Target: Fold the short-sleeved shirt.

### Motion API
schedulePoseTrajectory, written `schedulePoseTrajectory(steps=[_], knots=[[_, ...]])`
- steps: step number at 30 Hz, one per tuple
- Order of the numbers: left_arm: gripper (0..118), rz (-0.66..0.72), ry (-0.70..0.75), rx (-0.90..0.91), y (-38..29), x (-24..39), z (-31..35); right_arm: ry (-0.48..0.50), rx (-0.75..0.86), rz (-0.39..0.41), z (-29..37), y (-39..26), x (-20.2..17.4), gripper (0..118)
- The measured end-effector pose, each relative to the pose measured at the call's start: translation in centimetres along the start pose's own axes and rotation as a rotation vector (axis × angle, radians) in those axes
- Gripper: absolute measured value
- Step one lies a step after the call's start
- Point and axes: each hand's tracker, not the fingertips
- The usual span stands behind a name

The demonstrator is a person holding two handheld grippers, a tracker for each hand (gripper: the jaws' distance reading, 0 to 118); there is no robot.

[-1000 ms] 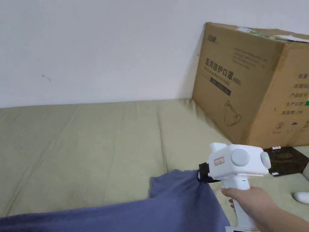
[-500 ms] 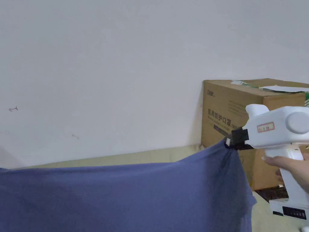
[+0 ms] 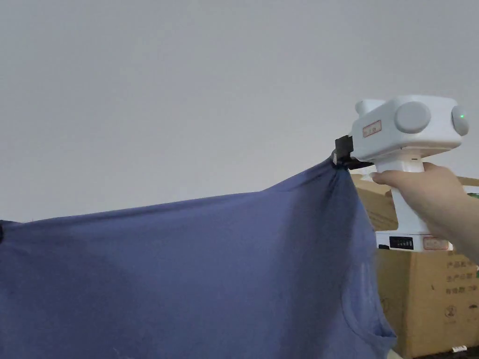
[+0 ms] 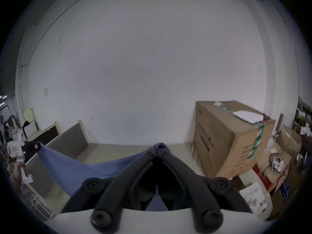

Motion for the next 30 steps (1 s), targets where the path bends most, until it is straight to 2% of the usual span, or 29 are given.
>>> schedulePoseTrajectory(steps=[10, 17, 22, 26, 30], knots=[[2, 0.059, 0.008, 0.066, 2.6, 0.1, -10.1, -0.117, 0.119, 0.064, -9.0, 5.0, -0.7, 0], [2, 0.085, 0.039, 0.117, 0.5, 0.3, -15.6, -0.155, 0.178, 0.098, -13.4, 1.5, -0.7, 0], [2, 0.101, 0.041, -0.056, -6.3, -0.6, -20.3, -0.172, 0.001, 0.073, -18.3, -9.1, 1.2, 0], [2, 0.091, 0.049, -0.217, -17.0, -1.8, -22.0, -0.141, -0.232, 0.007, -20.7, -22.6, 3.7, 0], [2, 0.077, 0.052, -0.452, -29.2, -3.3, -20.8, -0.134, -0.507, -0.094, -18.9, -37.2, 6.8, 0]])
